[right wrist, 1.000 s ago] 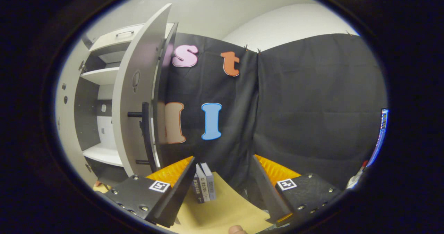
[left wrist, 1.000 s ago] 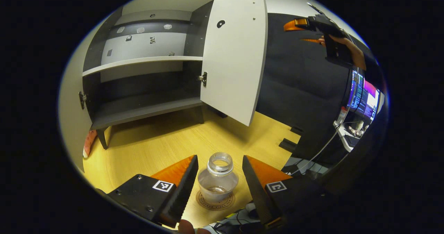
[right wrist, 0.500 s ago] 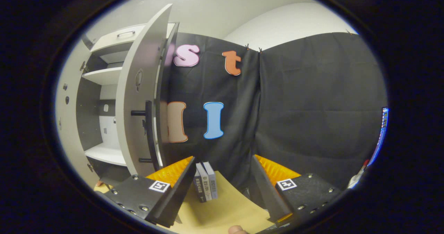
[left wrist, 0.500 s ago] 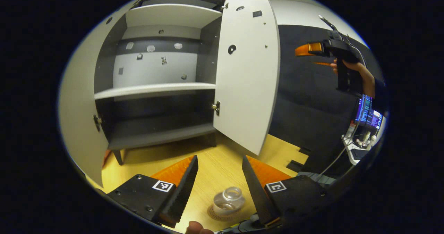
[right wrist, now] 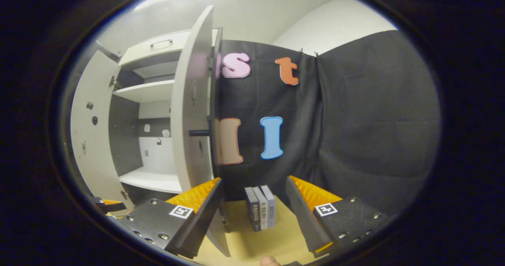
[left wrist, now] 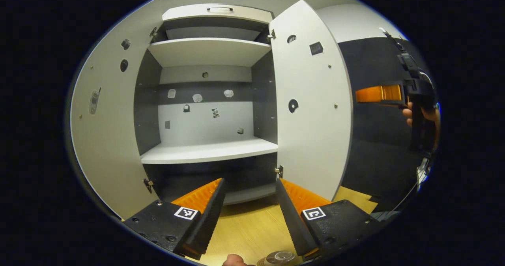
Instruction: Grasp the bottle in the cabinet with the left hand and place it on the coaster, then close the right door with the right hand and the left door with the left hand.
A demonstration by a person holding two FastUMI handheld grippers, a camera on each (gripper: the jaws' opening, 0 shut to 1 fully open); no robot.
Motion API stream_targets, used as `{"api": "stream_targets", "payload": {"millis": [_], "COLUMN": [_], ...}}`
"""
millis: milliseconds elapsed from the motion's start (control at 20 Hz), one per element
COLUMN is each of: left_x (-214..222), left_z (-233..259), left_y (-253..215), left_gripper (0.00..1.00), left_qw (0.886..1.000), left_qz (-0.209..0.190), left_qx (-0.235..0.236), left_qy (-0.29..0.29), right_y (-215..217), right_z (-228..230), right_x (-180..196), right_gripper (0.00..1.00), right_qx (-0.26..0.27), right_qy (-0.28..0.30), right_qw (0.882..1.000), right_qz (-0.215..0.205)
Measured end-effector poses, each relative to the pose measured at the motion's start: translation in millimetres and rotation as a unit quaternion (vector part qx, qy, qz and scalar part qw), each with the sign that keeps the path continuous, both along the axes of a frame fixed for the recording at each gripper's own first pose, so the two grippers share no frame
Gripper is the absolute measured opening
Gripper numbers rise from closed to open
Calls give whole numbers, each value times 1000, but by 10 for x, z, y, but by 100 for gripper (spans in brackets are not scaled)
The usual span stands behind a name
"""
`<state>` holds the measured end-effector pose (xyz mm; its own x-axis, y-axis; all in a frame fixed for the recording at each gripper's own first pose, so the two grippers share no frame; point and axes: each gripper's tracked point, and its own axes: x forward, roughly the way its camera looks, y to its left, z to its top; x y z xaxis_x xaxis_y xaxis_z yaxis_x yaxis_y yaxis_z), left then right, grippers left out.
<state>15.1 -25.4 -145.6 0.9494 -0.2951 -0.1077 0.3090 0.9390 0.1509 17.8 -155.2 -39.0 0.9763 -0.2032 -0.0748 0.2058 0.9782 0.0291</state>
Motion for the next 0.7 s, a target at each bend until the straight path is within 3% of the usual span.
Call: {"api": "stream_targets", "payload": {"millis": [450, 700], "left_x": [-48, -109], "left_z": [53, 74], "left_y": [281, 568], "left_gripper": [81, 81], "left_qw": [998, 996], "left_qz": [46, 78], "left_qx": [-35, -37], "left_qy": [-2, 1], "right_y": [153, 339], "right_z": [-95, -103], "right_x": [90, 111], "right_gripper": [93, 96], "right_qx": [1, -4], "right_qy": [13, 23], "right_qw": [999, 996], "right_qz": [48, 91]}}
